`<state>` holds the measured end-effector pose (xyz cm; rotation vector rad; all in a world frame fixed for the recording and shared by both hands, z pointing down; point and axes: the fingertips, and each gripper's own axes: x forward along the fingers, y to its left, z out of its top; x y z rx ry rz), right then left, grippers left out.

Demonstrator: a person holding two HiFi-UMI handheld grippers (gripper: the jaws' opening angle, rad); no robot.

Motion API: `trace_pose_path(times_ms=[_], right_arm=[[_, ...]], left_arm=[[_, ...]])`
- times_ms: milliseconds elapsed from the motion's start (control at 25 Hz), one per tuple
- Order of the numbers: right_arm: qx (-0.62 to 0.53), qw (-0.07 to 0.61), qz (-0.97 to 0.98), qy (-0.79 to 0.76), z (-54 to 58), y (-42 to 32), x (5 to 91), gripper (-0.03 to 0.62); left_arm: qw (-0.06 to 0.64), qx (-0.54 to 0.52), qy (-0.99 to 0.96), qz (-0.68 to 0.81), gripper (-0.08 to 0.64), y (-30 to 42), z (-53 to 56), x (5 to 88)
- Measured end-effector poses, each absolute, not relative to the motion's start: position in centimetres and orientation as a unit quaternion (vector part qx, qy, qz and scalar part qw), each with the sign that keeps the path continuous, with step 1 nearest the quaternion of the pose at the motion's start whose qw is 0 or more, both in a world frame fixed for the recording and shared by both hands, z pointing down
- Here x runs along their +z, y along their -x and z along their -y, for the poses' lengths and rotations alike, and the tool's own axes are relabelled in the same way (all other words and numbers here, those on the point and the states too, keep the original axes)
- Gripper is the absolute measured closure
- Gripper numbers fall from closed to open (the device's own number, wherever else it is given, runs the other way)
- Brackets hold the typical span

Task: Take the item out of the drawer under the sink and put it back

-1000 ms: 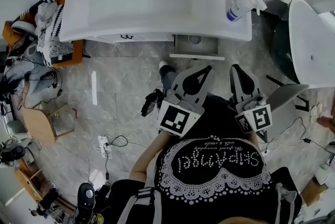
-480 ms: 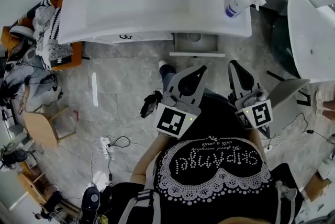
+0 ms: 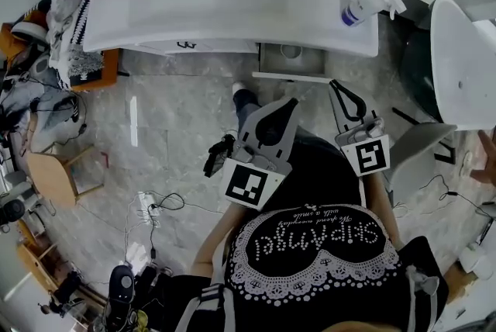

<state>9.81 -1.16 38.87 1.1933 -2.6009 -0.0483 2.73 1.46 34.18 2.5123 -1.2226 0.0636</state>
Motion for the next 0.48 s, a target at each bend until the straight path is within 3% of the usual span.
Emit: trace_pose_path(times_ms=[200,480], right_arm=[[-0.057,0.263,0.894,-0.359,1.9,-8.8,43.4,0.571],[-0.063,0.331,0.887,-0.316,3.4,-8.1,49.4,0.532]], left_arm=[[0.18,0.024,-0.88,0.439,0.555,-2.3,-1.5,34.5],[0.185,0.03,-0.874,0.448,0.557,-1.8,-1.1,34.6]])
